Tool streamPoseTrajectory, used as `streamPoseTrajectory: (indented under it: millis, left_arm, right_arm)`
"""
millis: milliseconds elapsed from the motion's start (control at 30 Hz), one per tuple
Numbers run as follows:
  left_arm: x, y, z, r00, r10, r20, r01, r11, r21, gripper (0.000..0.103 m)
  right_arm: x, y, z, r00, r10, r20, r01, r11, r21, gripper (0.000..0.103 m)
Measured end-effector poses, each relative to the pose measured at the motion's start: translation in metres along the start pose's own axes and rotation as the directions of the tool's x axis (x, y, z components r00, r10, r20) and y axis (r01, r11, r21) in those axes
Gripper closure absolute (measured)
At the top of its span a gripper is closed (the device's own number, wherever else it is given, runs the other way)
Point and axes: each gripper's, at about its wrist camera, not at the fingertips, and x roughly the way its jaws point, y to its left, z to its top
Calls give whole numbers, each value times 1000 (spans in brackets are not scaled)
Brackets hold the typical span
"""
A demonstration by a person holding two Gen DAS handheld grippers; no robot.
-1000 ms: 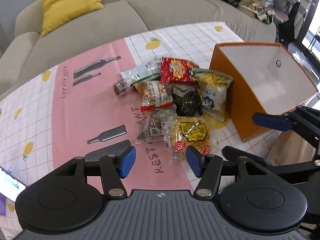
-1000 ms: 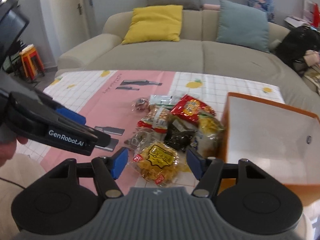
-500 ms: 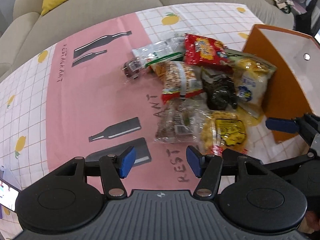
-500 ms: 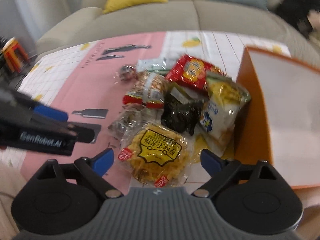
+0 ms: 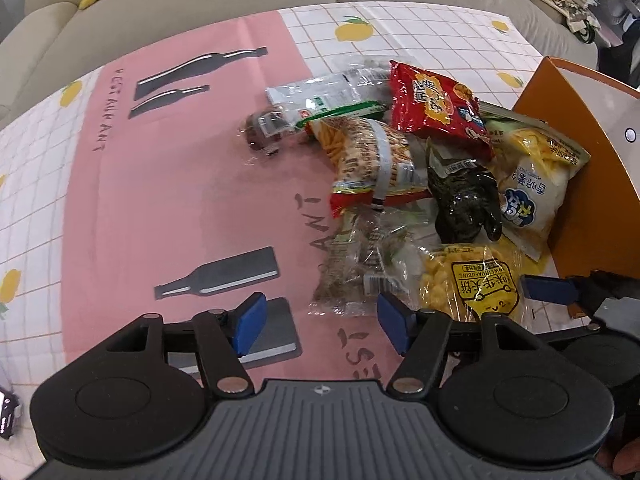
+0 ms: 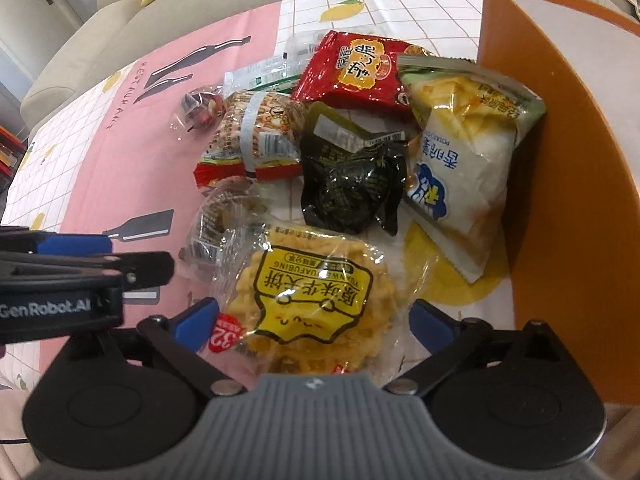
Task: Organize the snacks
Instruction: 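Lower the right gripper onto the yellow cracker bag and close it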
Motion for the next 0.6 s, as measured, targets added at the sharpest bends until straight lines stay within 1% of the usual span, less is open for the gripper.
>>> streamPoseTrajectory:
  millis: [133,233,300,400,533,600]
  left_arm:
    - [8,1,3,999,-44,21,45,998,-40,21]
    - [16,4,7,996,-77,33,80,992,-96,20]
    - [22,4,9,997,-73,36,76,990,-117,20]
    - [31,0,10,998,-62,30,65,992,-108,20]
    - [41,-2,9,997,-71,16,73,989,-127,24]
    - [42,-6,8,998,-53,33,56,992,-116,25]
  right_arm:
    - [-2,1,0,998,-52,24,54,996,-71,16]
    - [-4,1,-1,996,-83,44,88,988,-126,16]
    - [-4,1,-2,995,-83,46,89,986,-140,16]
    - [-2,-2,-2,997,-72,40,77,988,-136,17]
    - [-1,-3,-3,997,-66,41,71,988,-134,19]
    - [0,-3,-3,997,-66,43,71,988,-136,20]
